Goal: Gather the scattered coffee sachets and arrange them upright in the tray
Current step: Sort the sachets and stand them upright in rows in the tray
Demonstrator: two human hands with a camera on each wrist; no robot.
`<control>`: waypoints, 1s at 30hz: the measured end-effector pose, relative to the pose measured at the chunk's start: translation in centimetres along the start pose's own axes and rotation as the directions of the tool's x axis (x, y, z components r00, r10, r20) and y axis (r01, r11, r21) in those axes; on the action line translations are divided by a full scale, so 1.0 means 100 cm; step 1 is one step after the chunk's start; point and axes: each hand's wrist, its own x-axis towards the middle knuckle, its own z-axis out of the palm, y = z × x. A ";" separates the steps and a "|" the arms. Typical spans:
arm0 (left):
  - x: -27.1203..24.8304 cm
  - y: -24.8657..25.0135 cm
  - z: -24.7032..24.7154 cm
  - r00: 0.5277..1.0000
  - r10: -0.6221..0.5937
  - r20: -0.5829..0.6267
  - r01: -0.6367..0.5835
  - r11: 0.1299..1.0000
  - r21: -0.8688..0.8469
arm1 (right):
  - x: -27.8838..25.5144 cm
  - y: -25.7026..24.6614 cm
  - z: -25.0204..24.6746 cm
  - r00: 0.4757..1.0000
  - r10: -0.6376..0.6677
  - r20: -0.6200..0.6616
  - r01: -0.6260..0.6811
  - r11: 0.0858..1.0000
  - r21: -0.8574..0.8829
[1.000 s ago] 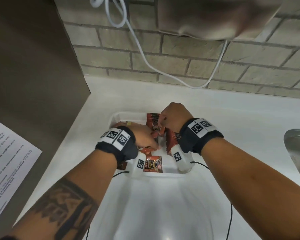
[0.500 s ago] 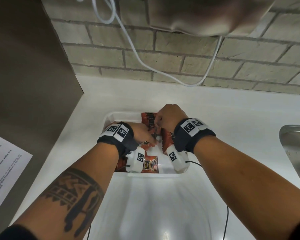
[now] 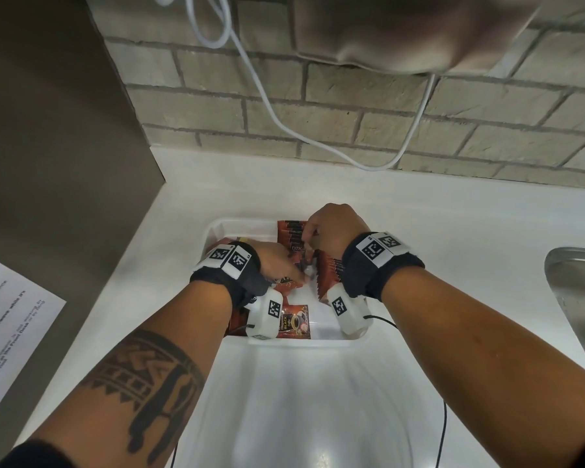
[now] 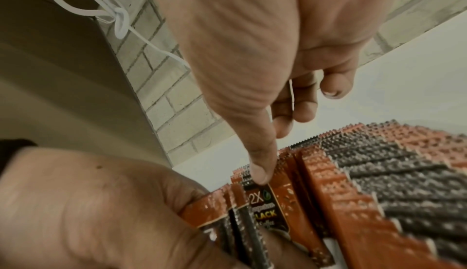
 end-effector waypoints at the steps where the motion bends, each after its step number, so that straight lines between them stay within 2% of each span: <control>1: 0.000 0.000 0.000 1.000 0.001 0.003 -0.001 1.000 -0.004 | -0.001 0.000 -0.001 1.000 -0.003 -0.002 0.003 1.000 0.003; 11: -0.009 -0.003 -0.003 1.000 0.007 0.011 -0.006 0.999 -0.038 | -0.014 0.001 -0.016 0.999 -0.005 -0.050 0.009 0.998 0.064; 17: -0.015 -0.010 -0.004 0.999 0.034 0.016 -0.030 0.986 -0.164 | -0.023 0.002 -0.018 0.996 -0.002 -0.084 0.013 0.991 0.137; 19: -0.019 -0.017 -0.005 0.994 0.102 0.040 -0.079 0.922 -0.380 | -0.029 0.001 -0.018 0.997 -0.005 -0.079 0.021 0.979 0.201; 21: -0.029 -0.021 -0.004 0.978 0.203 0.047 -0.124 0.745 -0.655 | -0.036 -0.001 -0.016 0.998 -0.022 -0.051 0.036 0.954 0.296; 23: -0.038 -0.021 -0.003 0.963 0.267 -0.032 -0.188 0.583 -0.791 | -0.041 -0.005 -0.015 0.999 -0.035 -0.020 0.039 0.943 0.330; 24: -0.041 -0.021 -0.003 0.957 0.281 -0.079 -0.224 0.535 -0.815 | -0.043 -0.006 -0.015 0.999 -0.034 -0.021 0.039 0.938 0.343; 26: -0.045 -0.018 -0.003 0.950 0.272 -0.156 -0.280 0.508 -0.815 | -0.045 -0.009 -0.016 0.999 -0.022 -0.044 0.037 0.919 0.392; 30: -0.050 -0.018 -0.003 0.942 0.223 -0.251 -0.333 0.528 -0.781 | -0.051 -0.013 -0.022 0.995 -0.009 -0.099 0.050 0.909 0.413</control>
